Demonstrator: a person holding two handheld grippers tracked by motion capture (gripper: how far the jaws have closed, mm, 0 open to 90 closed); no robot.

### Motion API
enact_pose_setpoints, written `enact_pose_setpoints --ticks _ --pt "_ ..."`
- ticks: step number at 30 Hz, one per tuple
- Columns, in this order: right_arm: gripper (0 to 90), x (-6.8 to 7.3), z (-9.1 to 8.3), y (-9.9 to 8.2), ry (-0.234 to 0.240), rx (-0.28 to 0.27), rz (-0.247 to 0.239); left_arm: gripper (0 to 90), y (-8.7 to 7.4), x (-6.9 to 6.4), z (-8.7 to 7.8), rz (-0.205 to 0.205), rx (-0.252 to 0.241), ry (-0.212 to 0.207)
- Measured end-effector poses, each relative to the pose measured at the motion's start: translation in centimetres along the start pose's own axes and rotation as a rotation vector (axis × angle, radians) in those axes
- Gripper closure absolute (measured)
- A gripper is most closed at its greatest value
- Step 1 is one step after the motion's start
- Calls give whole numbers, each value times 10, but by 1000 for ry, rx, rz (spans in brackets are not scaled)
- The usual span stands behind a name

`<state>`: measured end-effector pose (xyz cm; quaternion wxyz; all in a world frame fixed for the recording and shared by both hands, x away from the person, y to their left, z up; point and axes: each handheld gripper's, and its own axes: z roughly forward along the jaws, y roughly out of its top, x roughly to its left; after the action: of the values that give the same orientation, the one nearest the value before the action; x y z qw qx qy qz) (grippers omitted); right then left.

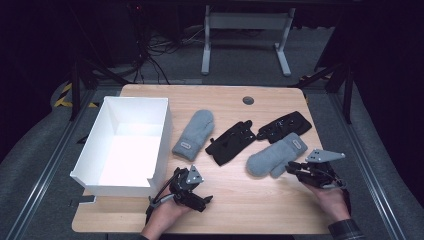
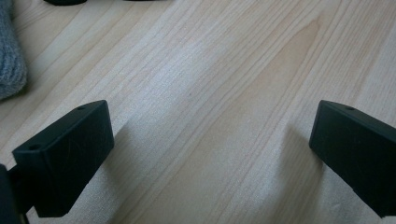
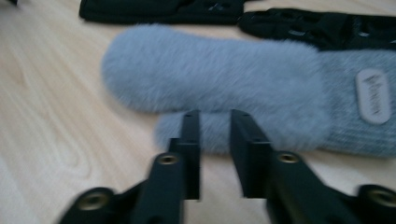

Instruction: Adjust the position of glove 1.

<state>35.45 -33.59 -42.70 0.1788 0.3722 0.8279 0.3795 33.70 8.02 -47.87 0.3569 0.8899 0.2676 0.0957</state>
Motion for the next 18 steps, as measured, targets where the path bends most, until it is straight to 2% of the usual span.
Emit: enact_pose_setpoints --ticks 1,11,18 --pt "900 -6 3 5 -7 2 11 3 0 0 0 0 -1 -1" --pt "900 -23 16 17 -24 8 44 2 0 0 0 3 -1 -4" --pt "900 -34 34 25 -43 30 44 3 0 -1 0 -2 2 2"
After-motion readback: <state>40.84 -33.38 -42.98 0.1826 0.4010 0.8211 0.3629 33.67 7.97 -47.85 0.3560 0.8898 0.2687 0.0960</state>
